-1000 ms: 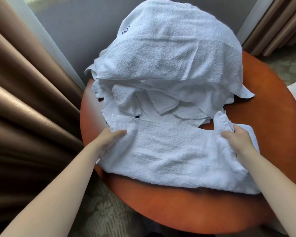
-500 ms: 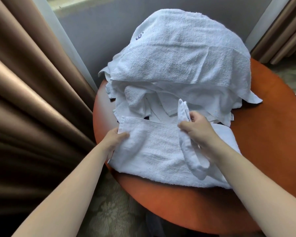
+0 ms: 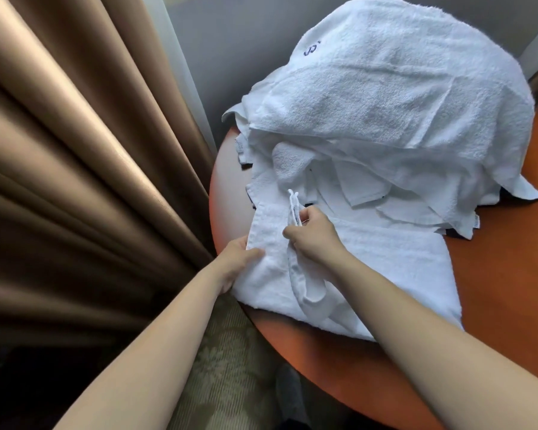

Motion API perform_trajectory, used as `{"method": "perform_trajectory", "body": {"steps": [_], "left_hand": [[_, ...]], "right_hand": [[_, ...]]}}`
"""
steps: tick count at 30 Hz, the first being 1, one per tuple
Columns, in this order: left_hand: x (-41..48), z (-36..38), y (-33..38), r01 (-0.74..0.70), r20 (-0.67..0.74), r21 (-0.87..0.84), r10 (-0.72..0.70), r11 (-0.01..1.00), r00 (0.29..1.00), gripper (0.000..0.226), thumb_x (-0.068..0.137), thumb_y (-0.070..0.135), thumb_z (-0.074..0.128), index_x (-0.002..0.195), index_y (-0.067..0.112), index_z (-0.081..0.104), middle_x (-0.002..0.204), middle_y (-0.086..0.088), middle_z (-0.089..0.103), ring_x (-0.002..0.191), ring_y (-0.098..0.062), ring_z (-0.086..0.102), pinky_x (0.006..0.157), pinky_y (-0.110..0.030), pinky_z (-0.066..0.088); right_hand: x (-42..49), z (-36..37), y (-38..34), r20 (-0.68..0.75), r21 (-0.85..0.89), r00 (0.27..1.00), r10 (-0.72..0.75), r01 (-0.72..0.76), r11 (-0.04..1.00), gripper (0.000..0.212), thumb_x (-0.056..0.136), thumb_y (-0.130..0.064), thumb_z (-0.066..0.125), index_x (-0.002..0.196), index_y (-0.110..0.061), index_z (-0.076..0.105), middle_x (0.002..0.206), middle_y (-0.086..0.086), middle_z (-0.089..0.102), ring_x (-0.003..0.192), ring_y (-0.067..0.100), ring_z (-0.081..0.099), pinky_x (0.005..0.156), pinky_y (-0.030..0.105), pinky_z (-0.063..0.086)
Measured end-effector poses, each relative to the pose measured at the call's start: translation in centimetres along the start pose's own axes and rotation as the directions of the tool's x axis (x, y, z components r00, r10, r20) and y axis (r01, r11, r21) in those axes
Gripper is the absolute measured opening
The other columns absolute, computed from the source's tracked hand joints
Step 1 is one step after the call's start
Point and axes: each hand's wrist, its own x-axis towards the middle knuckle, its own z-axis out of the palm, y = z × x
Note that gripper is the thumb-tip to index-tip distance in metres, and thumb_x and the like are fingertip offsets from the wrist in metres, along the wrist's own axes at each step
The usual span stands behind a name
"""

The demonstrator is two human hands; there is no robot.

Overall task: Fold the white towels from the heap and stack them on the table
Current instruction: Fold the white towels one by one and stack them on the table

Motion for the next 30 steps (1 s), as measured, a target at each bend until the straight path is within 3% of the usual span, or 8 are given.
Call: {"method": "perform_trajectory", "body": {"steps": [4,9,11,14,17,25,28,30], "left_hand": [[0.1,0.6,-0.2,-0.002,-0.055,0.020,0.003,1.000,0.999,0.019,0.094,0.010,0.050,0.098,0.018,0.068,0.086,0.002,0.073,0.075,-0.009,0.069,0.062,-0.018,0.053],[-0.6,0.2,-0.2,0.044,-0.058,-0.158,-0.054,0.986,0.997,0.046,0.098,0.050,0.042,0.108,0.015,0.070,0.101,-0.004,0.074,0.098,-0.018,0.068,0.089,-0.027,0.050],[-0.8,0.0,-0.2,-0.007,0.016,-0.025,0.007,1.000,1.000,0.022,0.092,0.028,0.059,0.110,0.018,0.067,0.101,0.000,0.074,0.099,-0.017,0.068,0.087,-0.025,0.052],[-0.6,0.8,0.1,-0.047,0.049,0.092,0.043,0.995,0.998,0.053,0.075,-0.002,0.057,0.123,0.019,0.055,0.110,-0.004,0.068,0.104,-0.023,0.064,0.092,-0.037,0.052],[-0.9,2.1,0.7,-0.010,0.004,-0.004,0.010,1.000,1.000,0.054,0.081,-0.015,0.043,0.121,0.021,0.048,0.107,0.003,0.063,0.098,-0.015,0.061,0.079,-0.029,0.051],[0.1,7.0,0.3,0.029,0.057,-0.121,-0.022,0.992,0.998,0.057,0.085,-0.017,0.037,0.131,0.016,0.047,0.124,-0.010,0.061,0.109,-0.029,0.061,0.085,-0.040,0.051],[-0.3,8.6,0.6,-0.031,-0.107,-0.068,0.023,0.997,0.994,0.054,0.087,-0.011,0.043,0.132,0.019,0.044,0.116,-0.003,0.061,0.092,-0.014,0.061,0.070,-0.028,0.049],[-0.8,9.0,0.5,-0.107,-0.275,0.073,0.123,0.992,0.954,0.049,0.091,0.000,0.051,0.135,0.020,0.042,0.114,0.003,0.057,0.089,-0.011,0.057,0.072,-0.026,0.046]], "right_hand": [[-0.1,2.3,0.0,0.041,0.050,0.999,0.015,-0.017,0.999,0.017,0.083,-0.023,0.061,0.095,-0.018,0.050,0.088,-0.005,0.056,0.084,0.018,0.056,0.073,0.031,0.043],[-0.8,3.3,1.0,0.323,0.076,0.946,0.034,-0.062,0.995,0.015,0.094,-0.030,0.053,0.104,-0.020,0.058,0.108,0.001,0.063,0.100,0.017,0.061,0.083,0.031,0.048],[-1.0,2.7,1.7,0.289,0.089,0.957,-0.032,0.007,0.996,0.019,0.093,-0.019,0.052,0.111,-0.019,0.057,0.116,0.000,0.062,0.106,0.016,0.058,0.084,0.027,0.046],[-1.3,0.8,2.8,0.137,0.003,0.984,-0.114,0.115,0.993,0.029,0.090,-0.005,0.045,0.114,-0.015,0.058,0.118,0.000,0.062,0.109,0.013,0.055,0.088,0.022,0.039],[-1.4,-1.9,4.7,0.078,-0.174,0.988,-0.135,0.147,0.974,0.034,0.092,-0.005,0.041,0.122,-0.013,0.055,0.126,-0.001,0.058,0.117,0.014,0.051,0.092,0.021,0.034],[-1.4,-7.9,10.6,0.128,-0.552,0.979,-0.159,0.203,0.808,0.045,0.094,-0.009,0.040,0.139,-0.015,0.044,0.149,0.001,0.040,0.145,0.019,0.021,0.116,0.035,0.017],[-1.6,-8.6,12.4,0.109,-0.599,0.967,-0.231,0.249,0.761,0.044,0.097,-0.016,0.044,0.141,-0.014,0.043,0.156,0.000,0.029,0.148,0.016,0.010,0.115,0.030,0.007],[-2.2,-9.4,13.5,-0.058,-0.526,0.957,-0.284,0.213,0.824,0.038,0.095,-0.019,0.047,0.132,-0.011,0.053,0.149,0.005,0.041,0.144,0.024,0.025,0.114,0.033,0.013]]}}
